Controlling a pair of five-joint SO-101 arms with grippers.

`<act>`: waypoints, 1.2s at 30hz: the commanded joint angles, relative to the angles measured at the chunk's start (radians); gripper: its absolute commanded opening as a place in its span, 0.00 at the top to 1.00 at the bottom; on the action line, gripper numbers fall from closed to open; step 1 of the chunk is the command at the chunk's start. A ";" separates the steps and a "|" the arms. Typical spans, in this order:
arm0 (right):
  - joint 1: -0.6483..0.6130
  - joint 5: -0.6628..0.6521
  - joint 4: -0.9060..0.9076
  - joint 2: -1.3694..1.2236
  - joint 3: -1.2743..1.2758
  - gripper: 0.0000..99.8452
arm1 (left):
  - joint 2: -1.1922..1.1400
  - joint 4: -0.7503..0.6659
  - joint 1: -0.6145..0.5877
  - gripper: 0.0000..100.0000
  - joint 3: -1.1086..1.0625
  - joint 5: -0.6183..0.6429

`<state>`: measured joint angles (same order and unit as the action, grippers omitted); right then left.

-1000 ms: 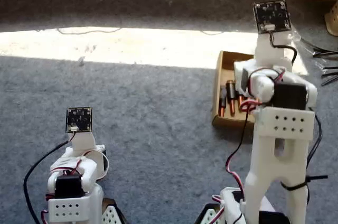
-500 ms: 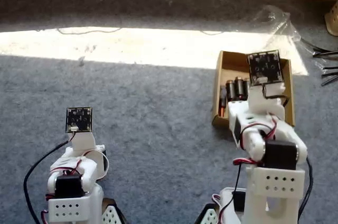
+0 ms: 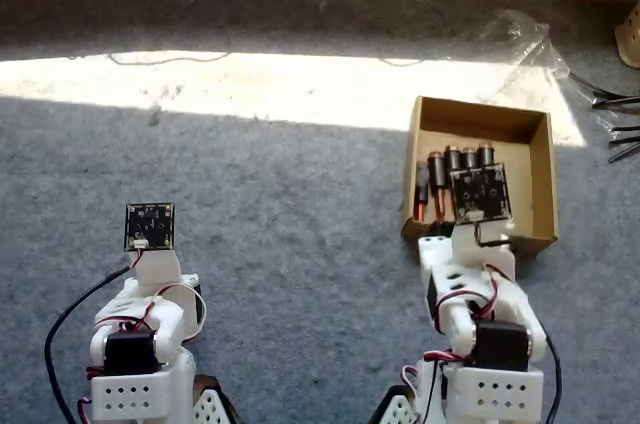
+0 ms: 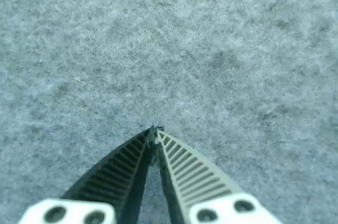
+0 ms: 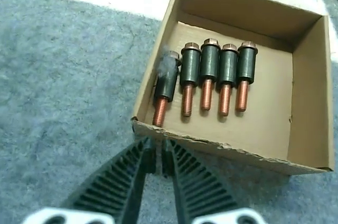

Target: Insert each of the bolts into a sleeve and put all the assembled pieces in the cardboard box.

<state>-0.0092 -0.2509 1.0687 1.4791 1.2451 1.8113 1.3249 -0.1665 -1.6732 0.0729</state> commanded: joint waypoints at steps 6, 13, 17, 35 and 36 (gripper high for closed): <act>-0.005 -0.011 -0.031 0.182 0.131 0.99 | 0.015 0.008 -0.015 1.00 -0.022 -0.002; -0.005 -0.011 -0.031 0.346 0.220 0.99 | 0.015 0.008 -0.015 1.00 -0.022 -0.002; -0.008 -0.012 -0.031 0.358 0.248 0.99 | 0.015 0.008 -0.015 1.00 -0.022 -0.002; -0.005 -0.006 -0.139 0.355 0.561 0.99 | 0.015 0.008 -0.015 1.00 -0.022 -0.003; -0.005 -0.005 -0.124 0.355 0.561 0.99 | 0.015 0.008 -0.015 1.00 -0.022 -0.003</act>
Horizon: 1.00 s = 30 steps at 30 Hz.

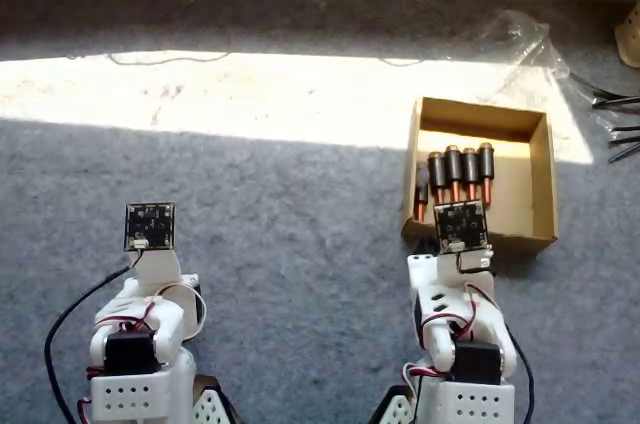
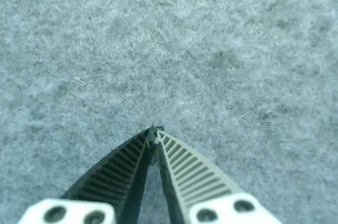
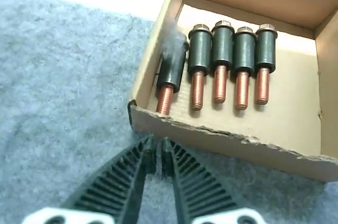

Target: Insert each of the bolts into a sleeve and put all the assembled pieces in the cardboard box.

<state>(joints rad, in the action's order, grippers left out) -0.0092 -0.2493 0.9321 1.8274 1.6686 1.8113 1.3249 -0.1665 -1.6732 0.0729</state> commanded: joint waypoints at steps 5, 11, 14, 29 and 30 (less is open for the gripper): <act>-0.005 -0.005 0.093 0.007 0.136 0.99 | 0.015 0.008 -0.015 1.00 -0.022 -0.003; -0.008 0.061 0.159 0.007 0.137 0.99 | 0.015 0.008 -0.015 1.00 -0.022 -0.003; -0.008 0.198 0.177 0.005 0.137 0.99 | 0.015 0.008 -0.015 1.00 -0.022 -0.003; -0.010 0.319 0.315 0.008 0.140 0.99 | 0.015 0.008 -0.007 1.00 -0.022 0.000; -0.010 0.319 0.315 0.008 0.140 0.99 | 0.015 0.009 -0.005 1.00 -0.022 0.000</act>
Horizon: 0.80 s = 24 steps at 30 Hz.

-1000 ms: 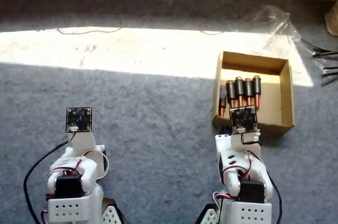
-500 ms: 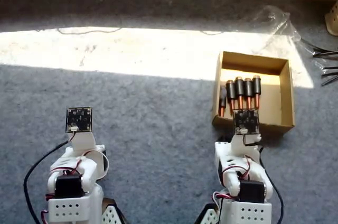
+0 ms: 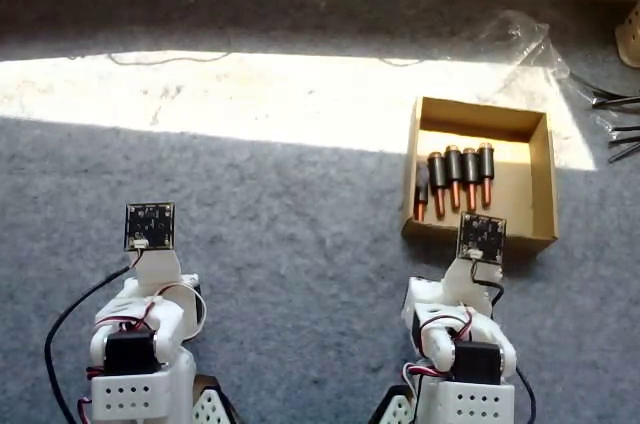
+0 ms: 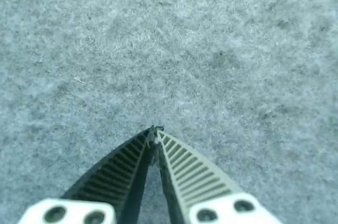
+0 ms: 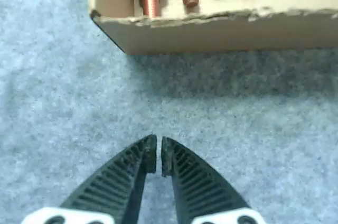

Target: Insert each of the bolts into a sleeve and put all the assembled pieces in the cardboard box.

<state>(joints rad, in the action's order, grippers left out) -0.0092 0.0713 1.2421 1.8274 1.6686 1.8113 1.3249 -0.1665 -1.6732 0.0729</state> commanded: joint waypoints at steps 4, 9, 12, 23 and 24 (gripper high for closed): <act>-0.010 -0.002 0.005 0.008 0.142 0.99 | 0.010 0.006 0.073 1.00 -0.022 -0.002; -0.010 -0.003 0.005 0.008 0.142 0.99 | 0.010 0.005 0.107 1.00 -0.022 -0.003; -0.010 -0.008 0.005 0.008 0.142 0.99 | 0.010 0.005 0.107 1.00 -0.022 -0.005; -0.038 -0.107 0.004 0.008 0.139 0.99 | 0.012 0.006 0.107 1.00 -0.022 -0.006; -0.038 -0.109 0.004 0.008 0.139 0.99 | 0.012 0.006 0.107 1.00 -0.022 -0.006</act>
